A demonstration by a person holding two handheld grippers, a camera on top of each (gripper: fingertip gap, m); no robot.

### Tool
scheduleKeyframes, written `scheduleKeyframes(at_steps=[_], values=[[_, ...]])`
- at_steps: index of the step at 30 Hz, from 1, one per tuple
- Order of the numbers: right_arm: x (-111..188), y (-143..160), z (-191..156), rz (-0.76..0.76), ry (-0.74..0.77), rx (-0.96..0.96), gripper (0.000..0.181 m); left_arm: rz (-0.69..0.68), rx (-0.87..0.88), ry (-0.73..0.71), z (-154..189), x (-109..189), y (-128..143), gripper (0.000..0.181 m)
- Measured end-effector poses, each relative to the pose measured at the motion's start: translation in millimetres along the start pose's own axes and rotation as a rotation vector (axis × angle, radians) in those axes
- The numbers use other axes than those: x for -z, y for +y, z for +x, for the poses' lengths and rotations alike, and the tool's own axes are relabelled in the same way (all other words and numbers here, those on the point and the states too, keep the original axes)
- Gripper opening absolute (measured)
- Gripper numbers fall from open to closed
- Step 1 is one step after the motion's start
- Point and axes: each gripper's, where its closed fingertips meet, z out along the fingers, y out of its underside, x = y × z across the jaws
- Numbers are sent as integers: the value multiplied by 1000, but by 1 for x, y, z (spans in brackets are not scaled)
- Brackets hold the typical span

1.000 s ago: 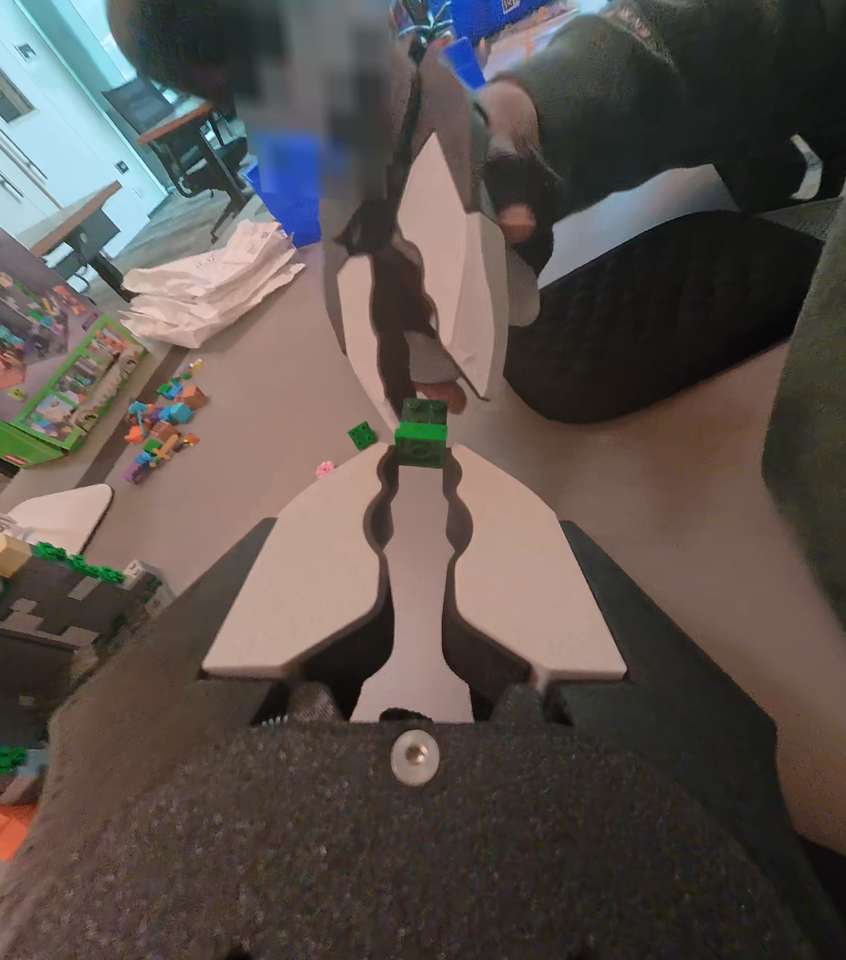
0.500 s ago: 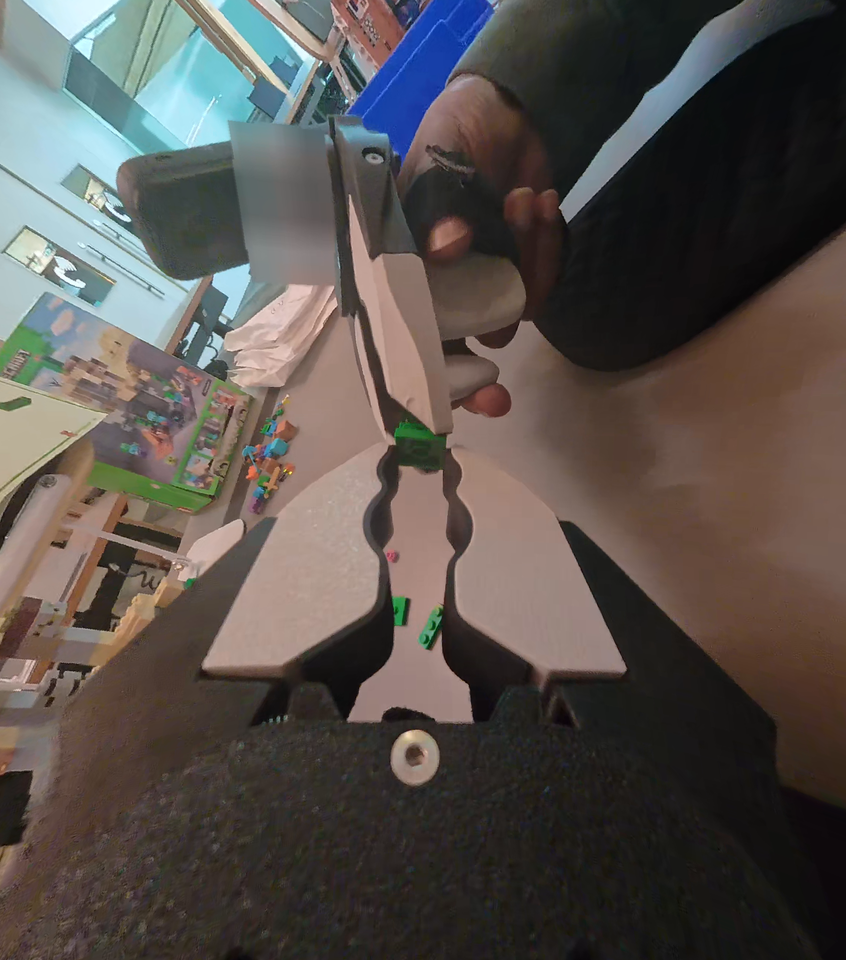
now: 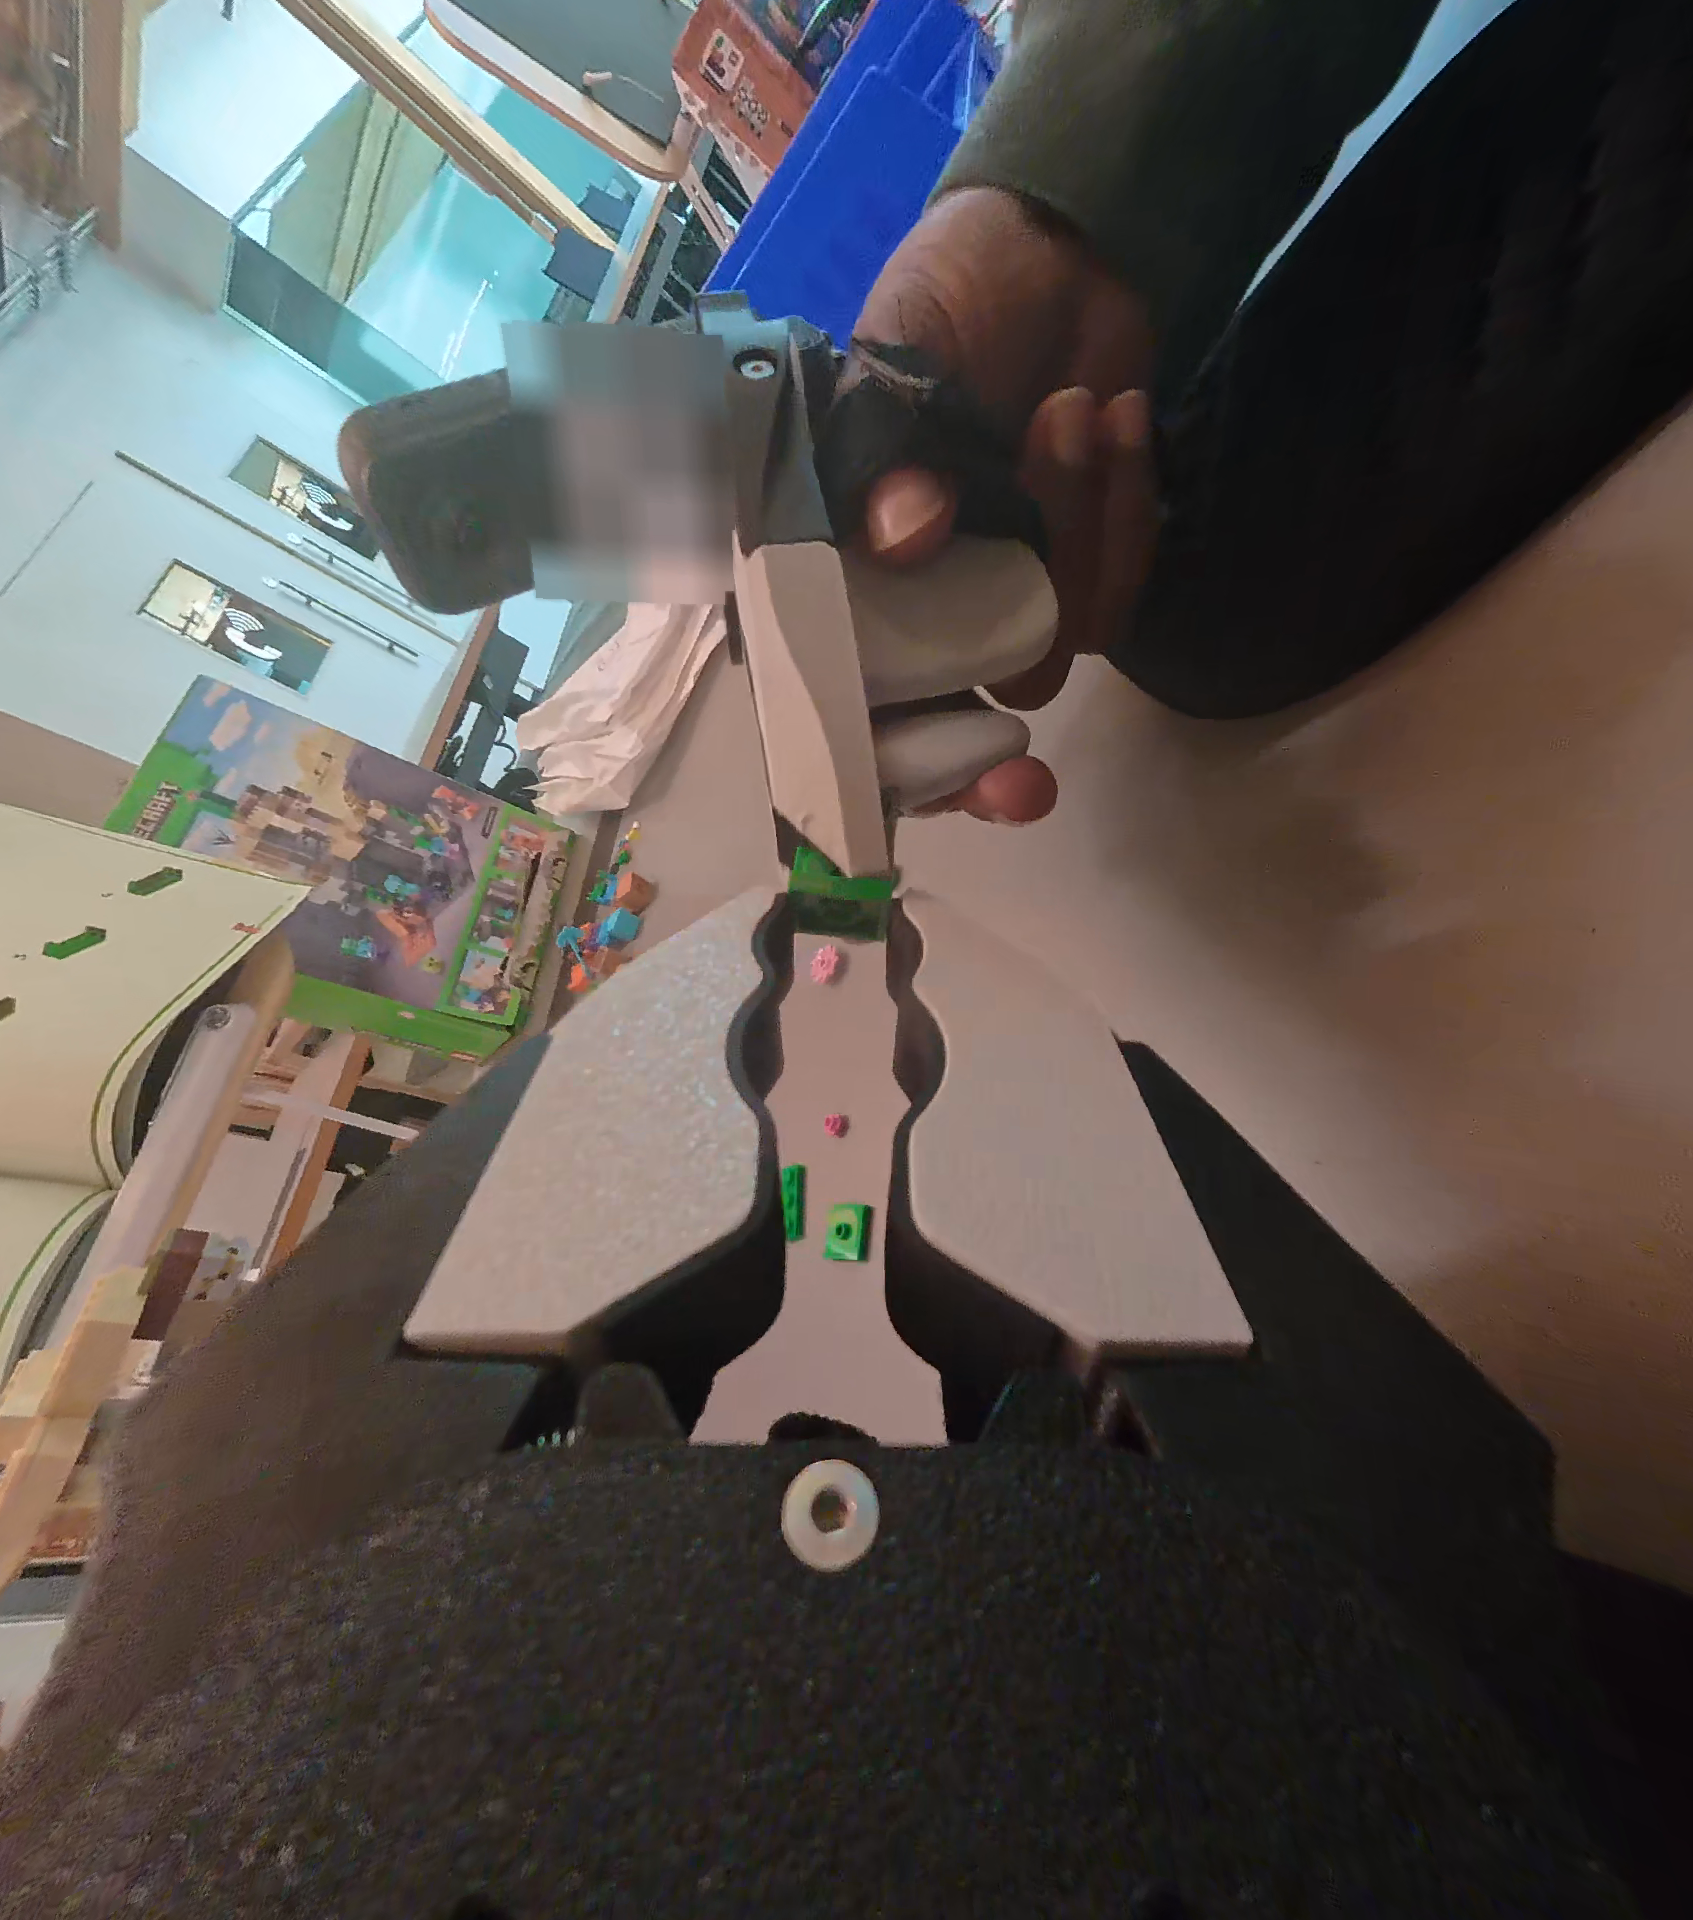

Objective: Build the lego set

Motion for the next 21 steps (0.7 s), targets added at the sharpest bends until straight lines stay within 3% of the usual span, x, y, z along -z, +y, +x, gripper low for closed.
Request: scheduleKeyframes(at_steps=[8, 11, 16, 21], values=[[2, 0, 3, -4, 129, 199, 11, 4, -5, -31, -2, 0, -1, 19], [5, 5, 11, -86, 219, 346, 11, 41, 176, 62, 3, 0, 0, 28], [9, 9, 7, -189, 242, 594, 11, 170, 555, 252, 3, 8, -8, 29], [5, 9, 2, -232, 230, 738, 11, 202, 603, 329, 9, 9, -15, 21]])
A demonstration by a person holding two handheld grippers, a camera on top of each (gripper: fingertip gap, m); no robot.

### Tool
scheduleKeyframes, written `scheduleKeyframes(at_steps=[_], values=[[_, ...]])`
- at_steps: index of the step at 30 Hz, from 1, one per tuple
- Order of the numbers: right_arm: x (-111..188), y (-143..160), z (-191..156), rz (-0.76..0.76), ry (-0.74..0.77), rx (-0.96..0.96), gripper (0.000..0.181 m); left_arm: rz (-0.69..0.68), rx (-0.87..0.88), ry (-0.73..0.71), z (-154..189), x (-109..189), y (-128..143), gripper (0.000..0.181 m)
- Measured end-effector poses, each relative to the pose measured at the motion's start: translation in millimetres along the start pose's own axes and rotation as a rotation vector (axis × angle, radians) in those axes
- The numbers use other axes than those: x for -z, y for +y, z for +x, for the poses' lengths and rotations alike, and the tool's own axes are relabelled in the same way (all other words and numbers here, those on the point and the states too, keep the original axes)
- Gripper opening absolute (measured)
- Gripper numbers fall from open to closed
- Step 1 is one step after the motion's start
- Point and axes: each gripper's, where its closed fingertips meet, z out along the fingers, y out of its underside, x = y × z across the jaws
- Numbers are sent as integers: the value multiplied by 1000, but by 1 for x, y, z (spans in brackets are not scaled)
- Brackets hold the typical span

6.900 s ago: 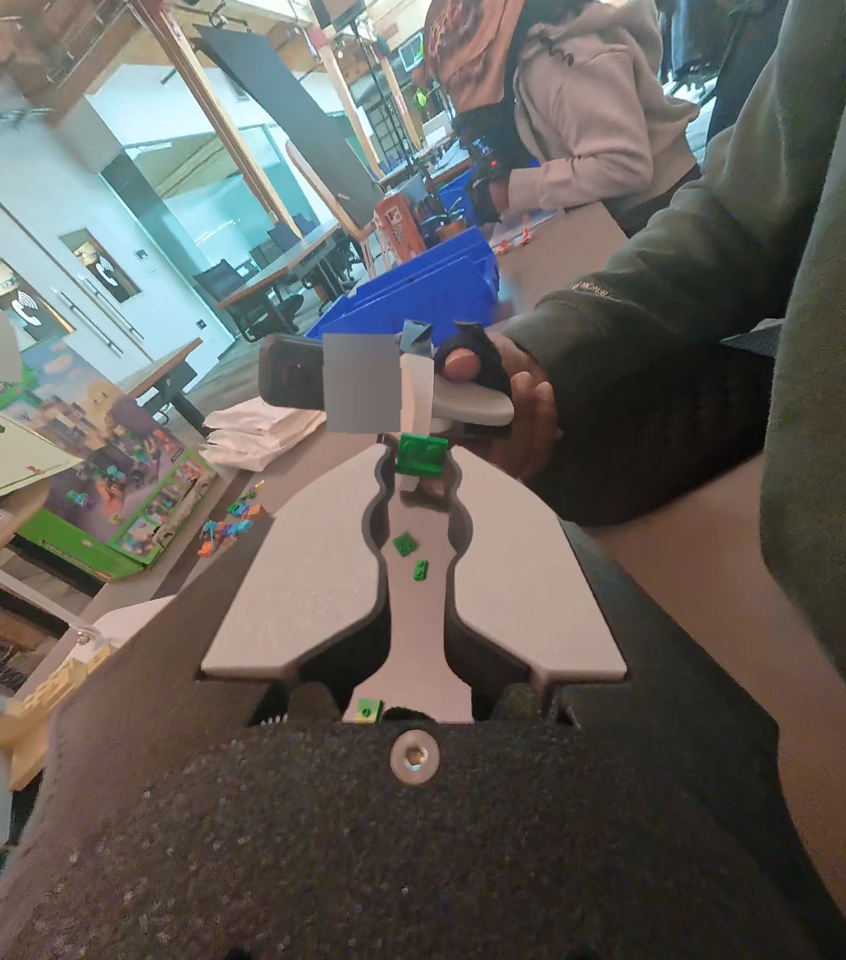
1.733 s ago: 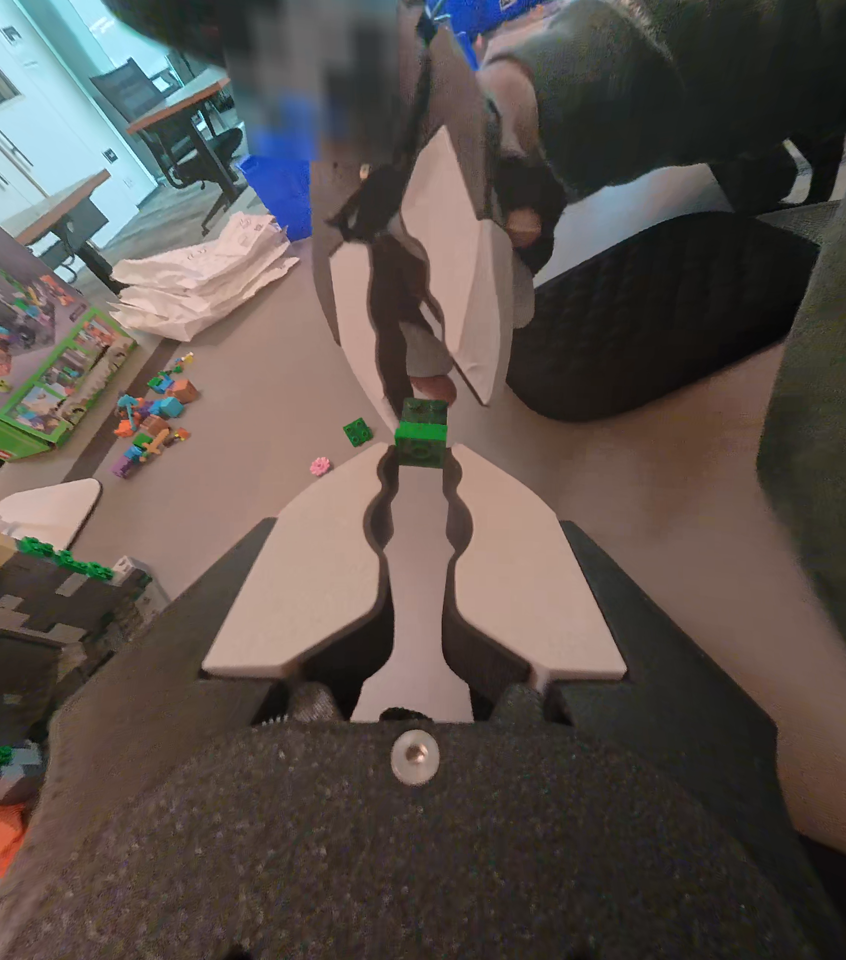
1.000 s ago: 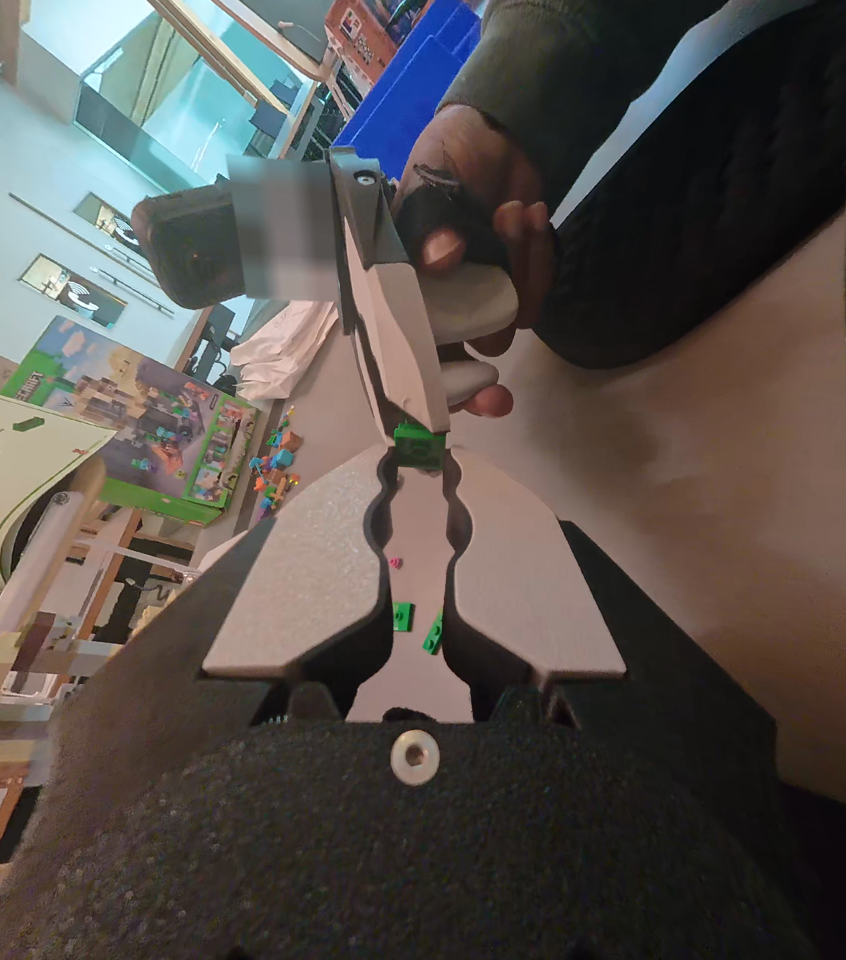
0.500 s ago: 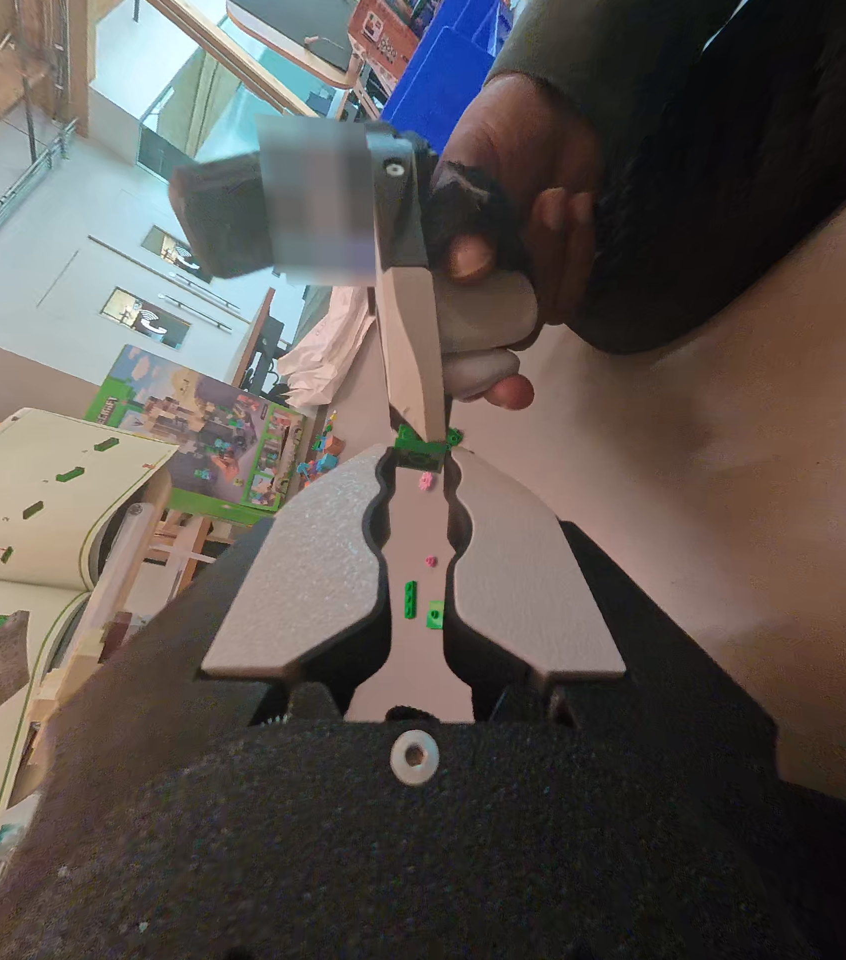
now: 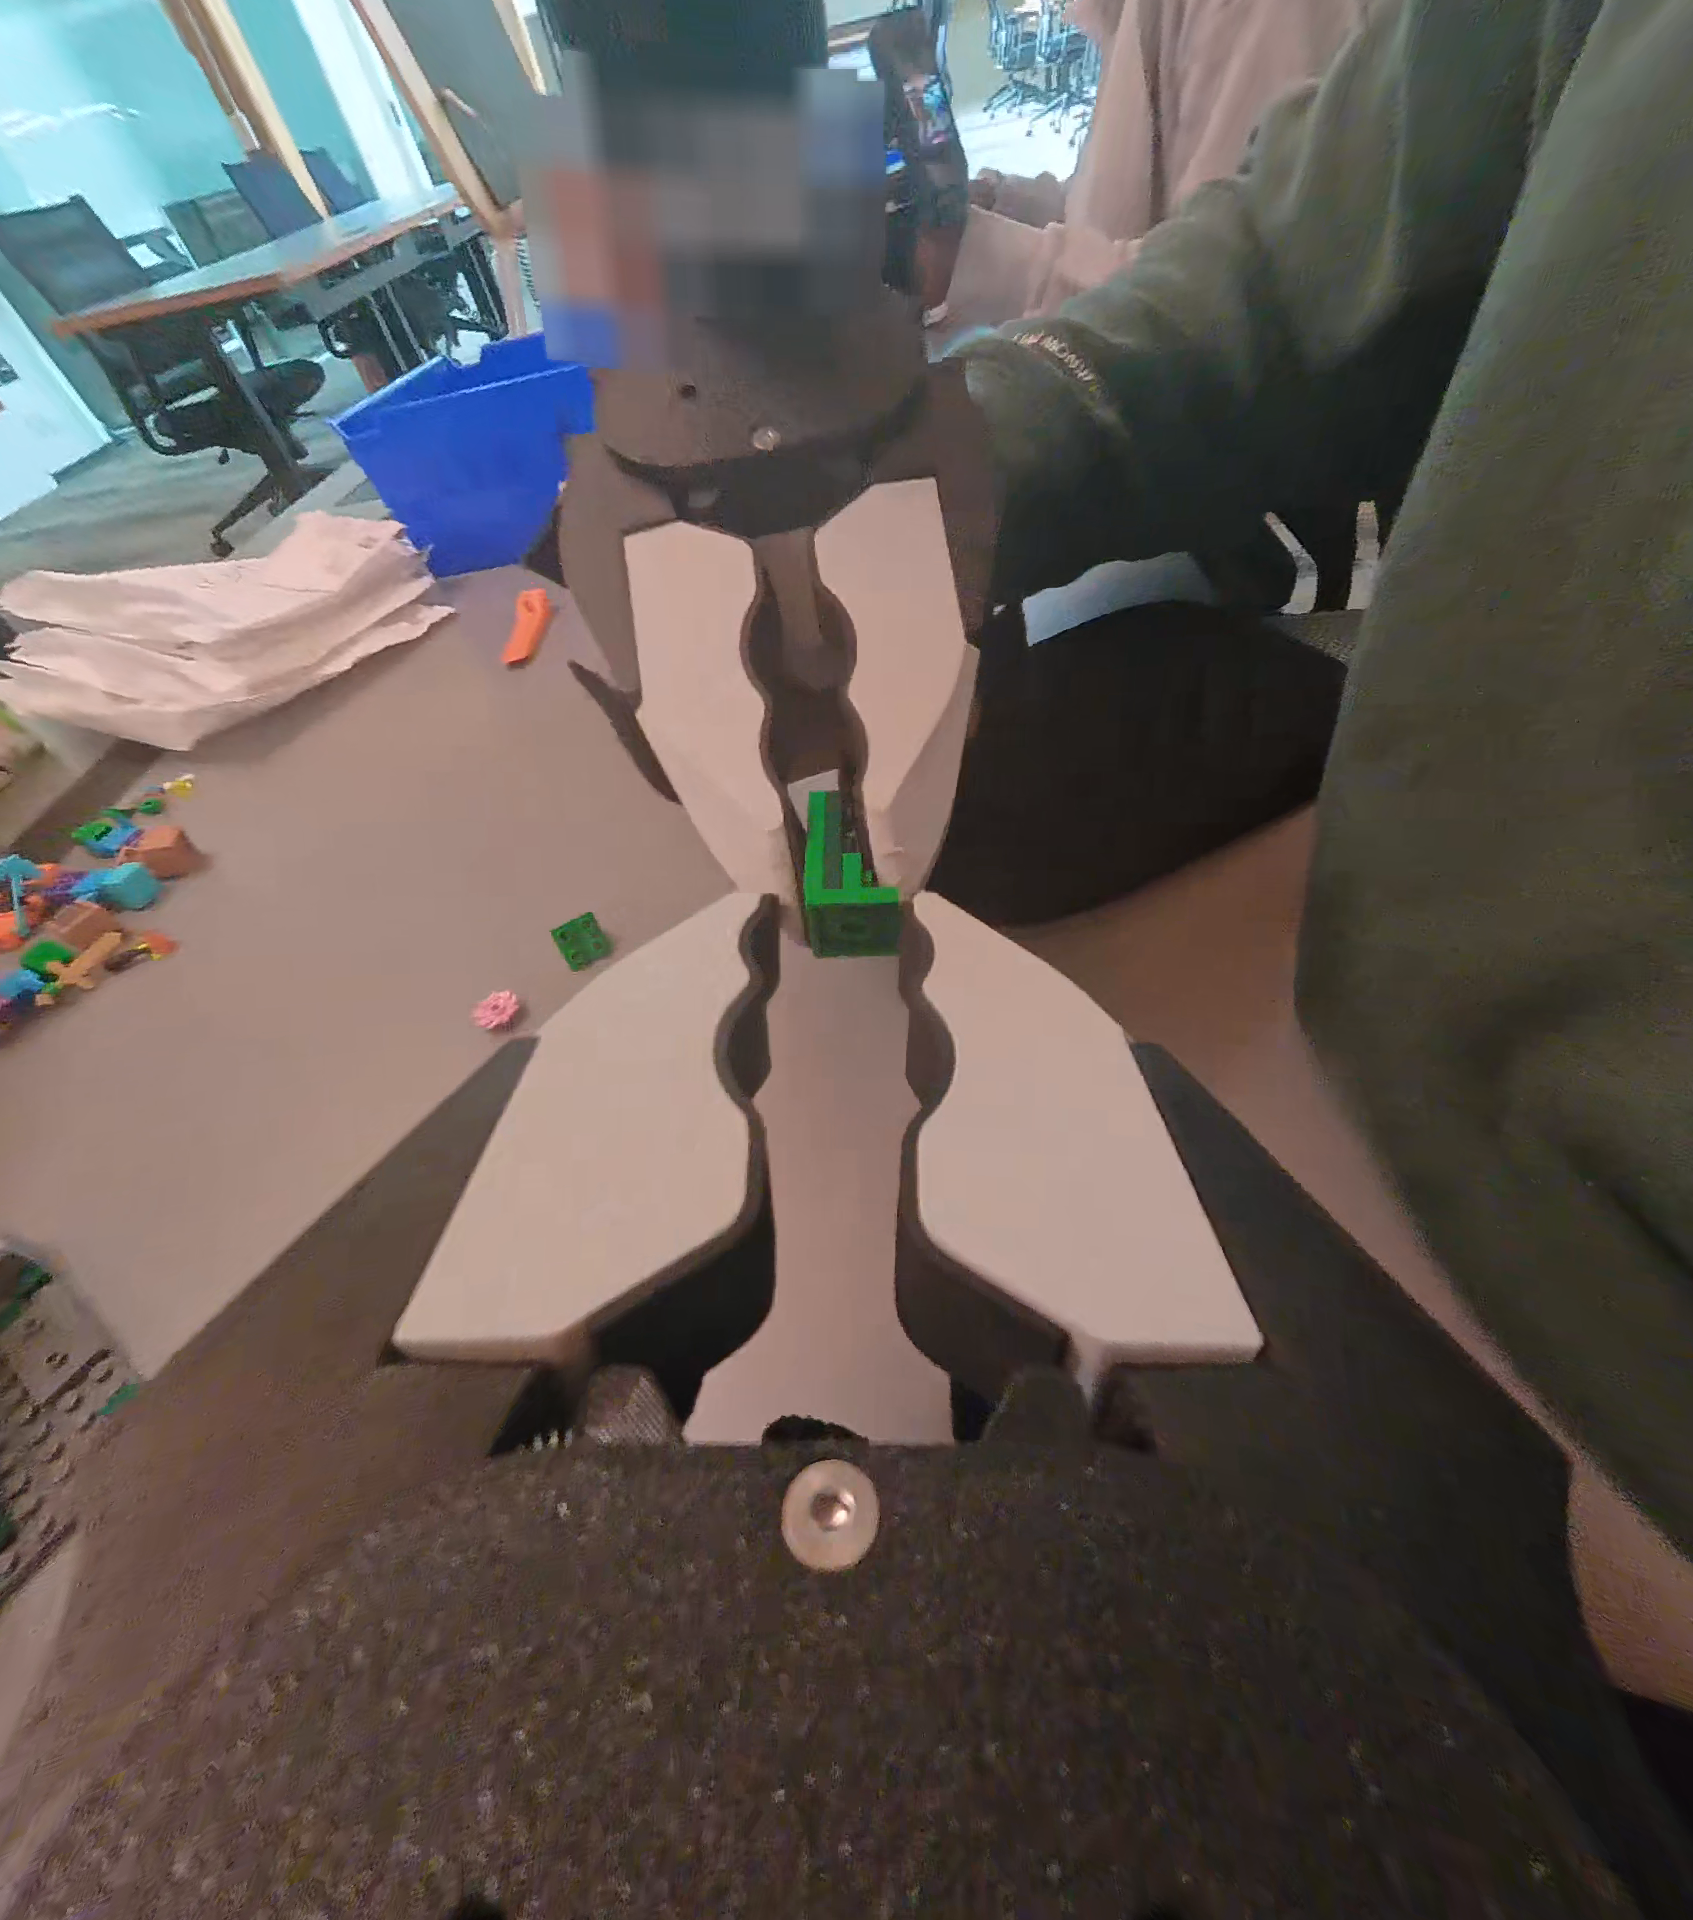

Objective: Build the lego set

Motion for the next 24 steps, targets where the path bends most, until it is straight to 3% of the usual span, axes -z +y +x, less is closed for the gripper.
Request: scheduleKeyframes(at_steps=[11, 24], values=[[3, -6, 0, -13, 84, 119, 11, 17, -43, -14, 2, 4, -6, 16], [0, 0, -3, -46, 93, 127, 11, -9, -24, 12, 5, 0, 1, 16]])
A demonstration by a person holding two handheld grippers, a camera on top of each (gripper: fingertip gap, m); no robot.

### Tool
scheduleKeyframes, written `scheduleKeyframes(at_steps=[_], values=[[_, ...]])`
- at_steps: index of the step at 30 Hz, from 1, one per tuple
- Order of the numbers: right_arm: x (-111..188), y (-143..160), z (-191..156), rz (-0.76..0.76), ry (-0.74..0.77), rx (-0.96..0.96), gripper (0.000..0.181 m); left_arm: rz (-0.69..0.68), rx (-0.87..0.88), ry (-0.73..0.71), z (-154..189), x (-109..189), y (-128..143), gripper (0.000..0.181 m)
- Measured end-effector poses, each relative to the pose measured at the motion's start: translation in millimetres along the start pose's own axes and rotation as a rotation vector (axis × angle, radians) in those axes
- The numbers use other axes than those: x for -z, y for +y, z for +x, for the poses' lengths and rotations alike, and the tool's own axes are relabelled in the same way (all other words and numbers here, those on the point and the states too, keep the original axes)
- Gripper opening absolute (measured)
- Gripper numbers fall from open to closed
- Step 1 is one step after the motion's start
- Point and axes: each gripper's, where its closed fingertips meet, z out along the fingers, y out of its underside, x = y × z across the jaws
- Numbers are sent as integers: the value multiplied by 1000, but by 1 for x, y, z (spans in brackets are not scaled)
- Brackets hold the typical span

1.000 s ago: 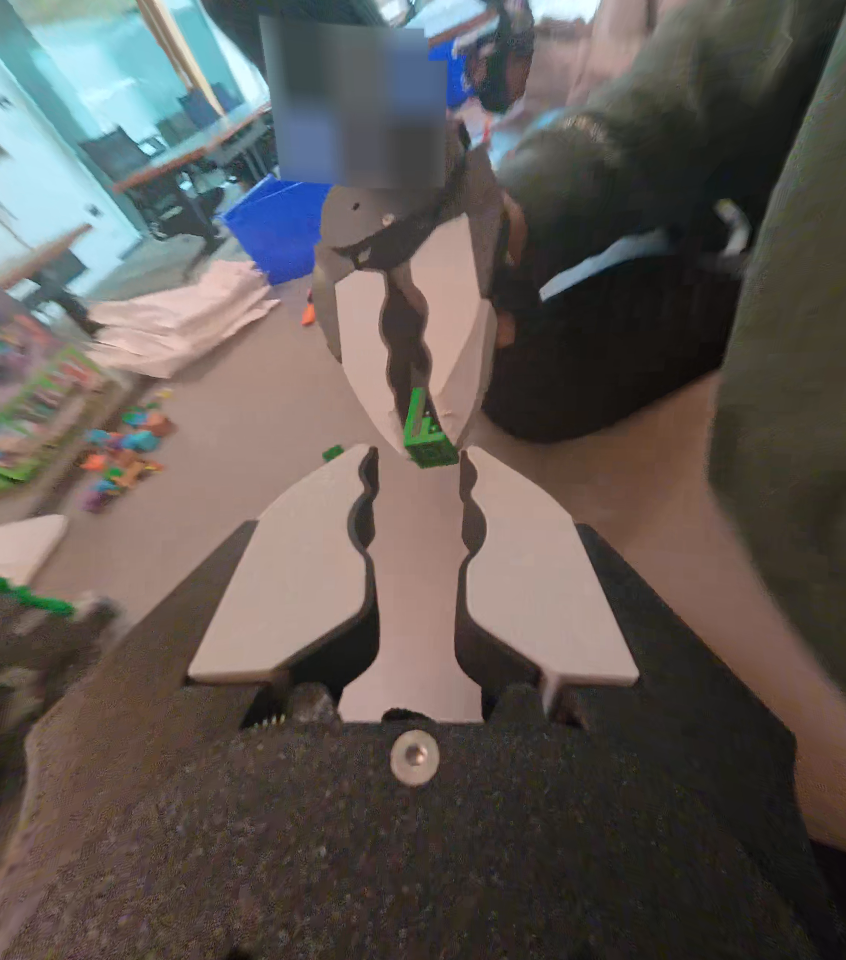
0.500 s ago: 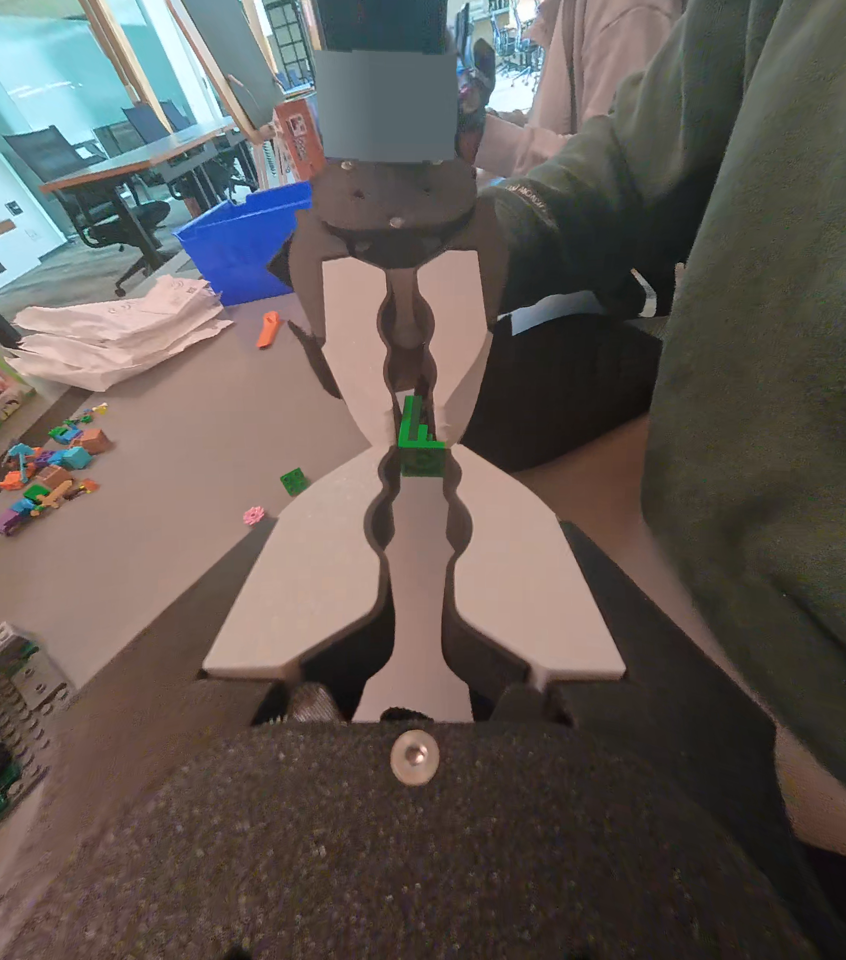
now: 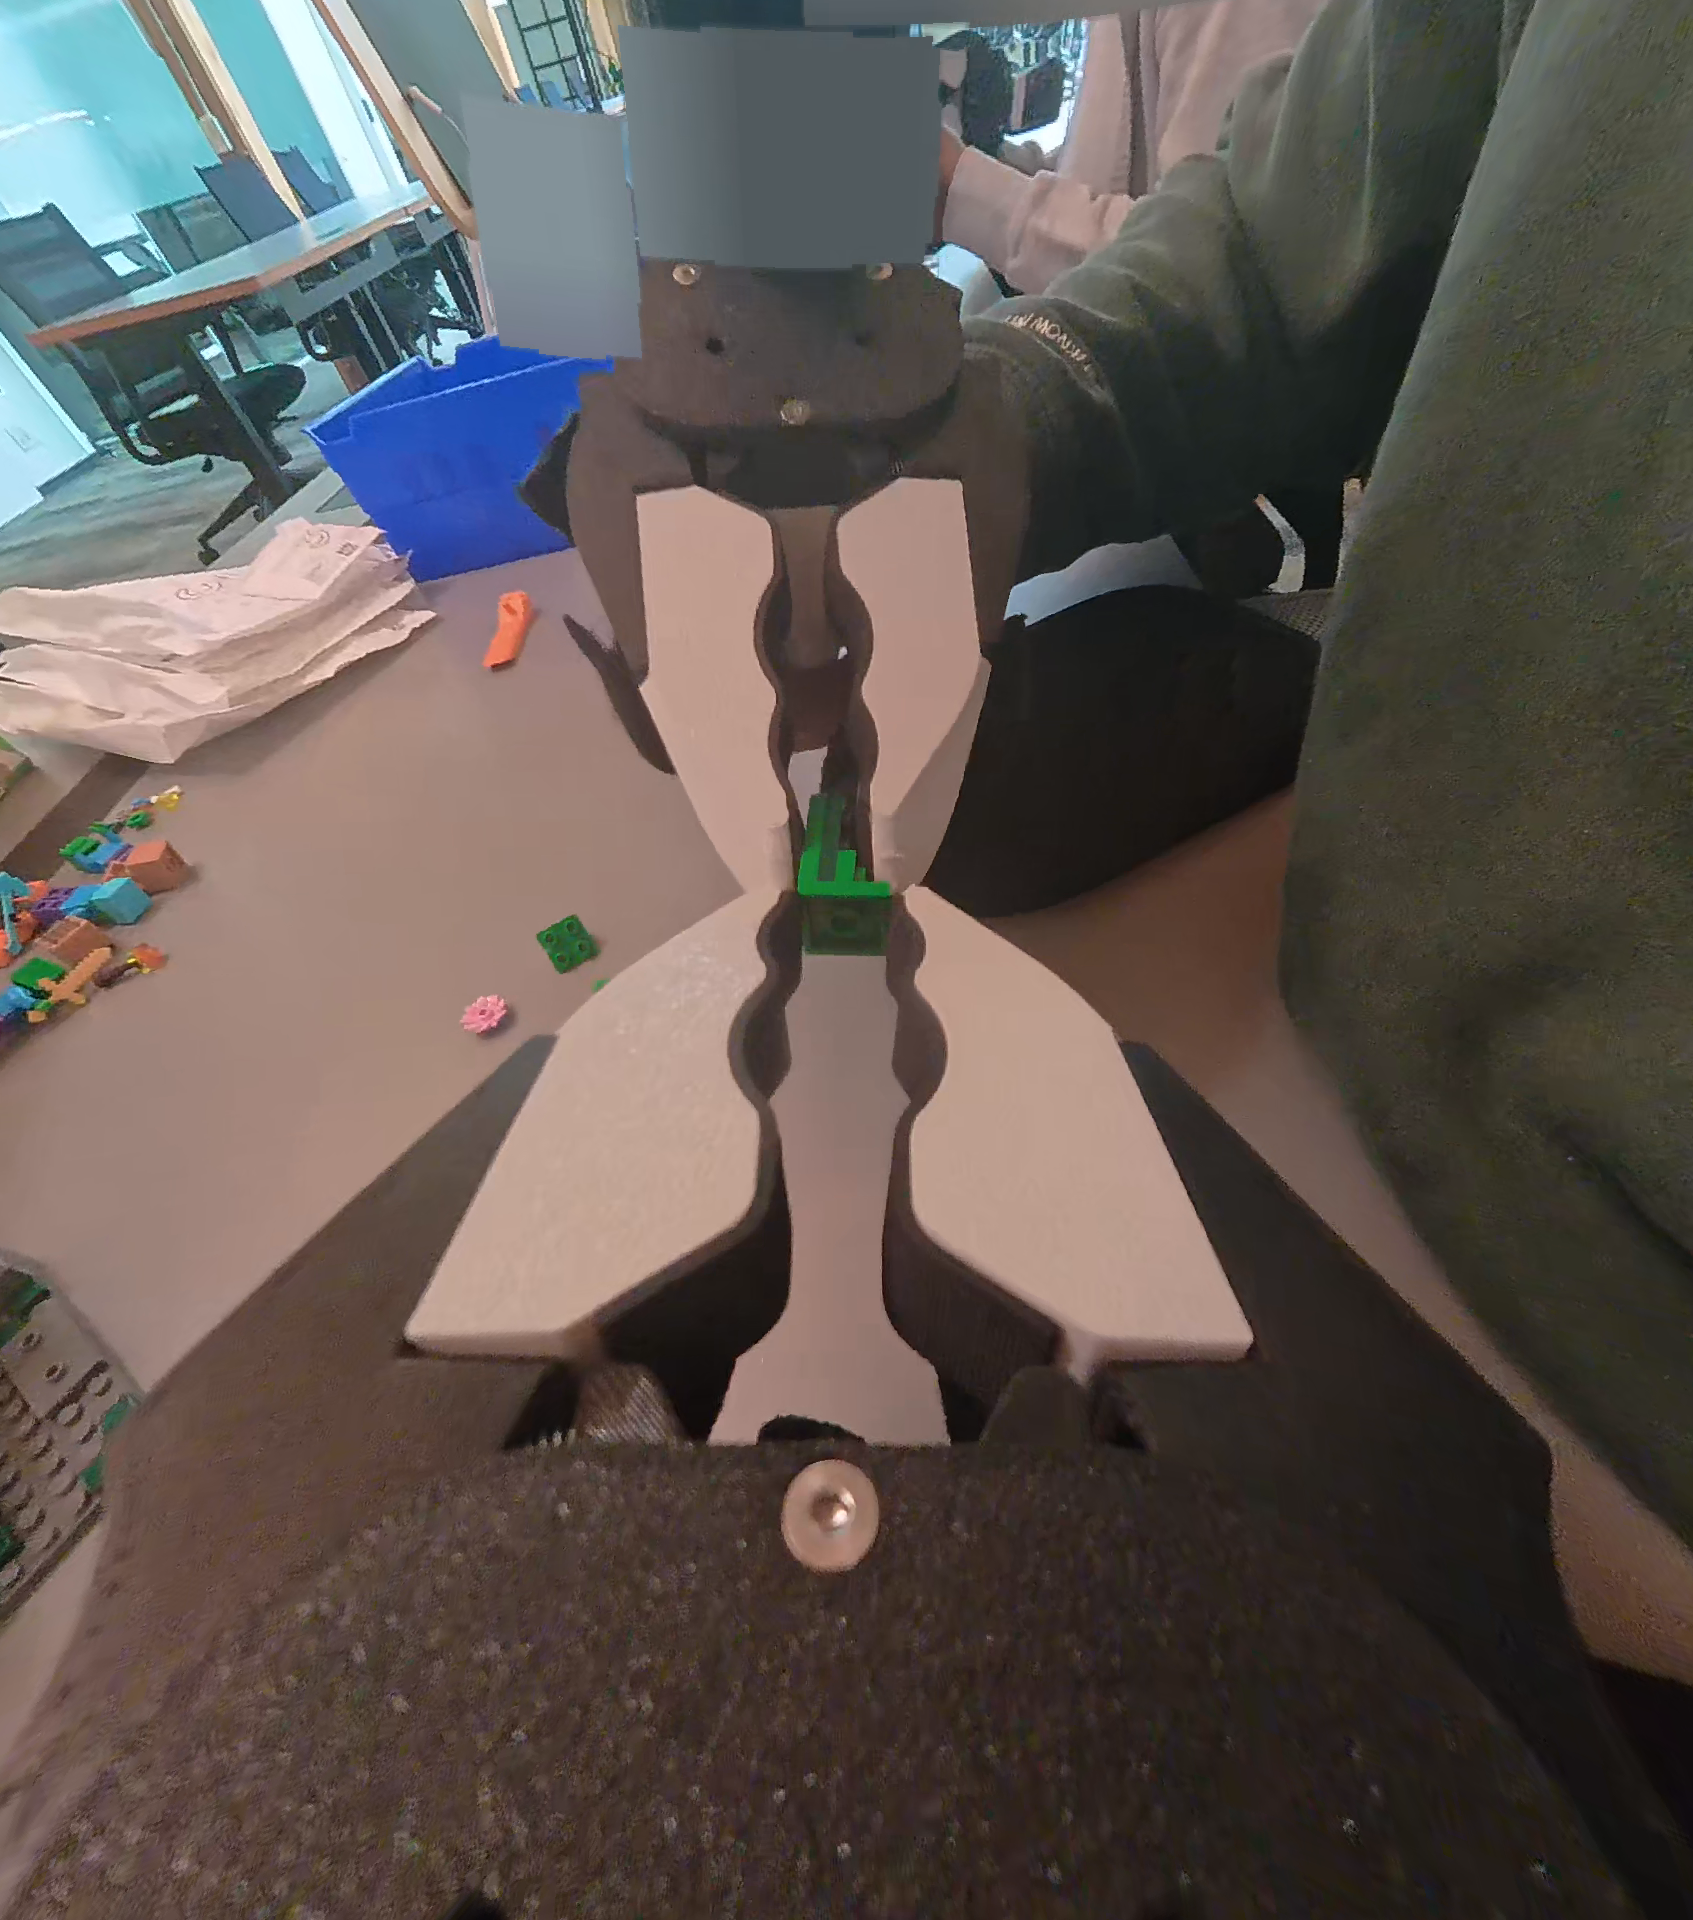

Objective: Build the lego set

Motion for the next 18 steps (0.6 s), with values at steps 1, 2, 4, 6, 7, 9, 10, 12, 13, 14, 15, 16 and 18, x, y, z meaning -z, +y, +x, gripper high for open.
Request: scheduleKeyframes(at_steps=[1, 2, 4, 6, 7, 9, 10, 12, 13, 14, 15, 16, 18], values=[[0, 0, 1, 4, 3, -11, 11, 4, 0, -9, -2, 0, -1, 16], [0, 1, 2, -3, 2, -20, 11, -3, 0, -13, -3, 0, 0, 16], [0, 0, 5, 4, 20, -2, 11, -1, -13, -38, -6, 0, 0, 15], [-1, -1, 8, 8, 30, 0, 11, -3, -23, -54, -8, 1, 0, 15], [0, -2, 9, 8, 36, 8, 11, -2, -30, -63, -9, 2, 0, 15], [0, -2, 12, -3, 63, 22, 16, -4, -42, -76, -11, 2, 0, 15], [1, -2, 15, -13, 76, 25, 20, -6, -47, -83, -11, 3, 0, 15], [5, -2, 17, -13, 86, 21, 20, -7, -54, -97, -13, 3, 0, 15], [6, -4, 16, -4, 86, 25, 14, -6, -59, -104, -14, 4, -1, 15], [7, -6, 15, -2, 85, 36, 9, -6, -60, -110, -15, 4, -1, 15], [7, -6, 14, -8, 93, 50, 8, -2, -60, -106, -14, 4, -2, 15], [8, -6, 14, -10, 94, 60, 8, -2, -60, -102, -14, 4, -2, 15], [9, -8, 11, 6, 76, 56, 8, 15, -62, -89, -11, 4, -4, 15]])
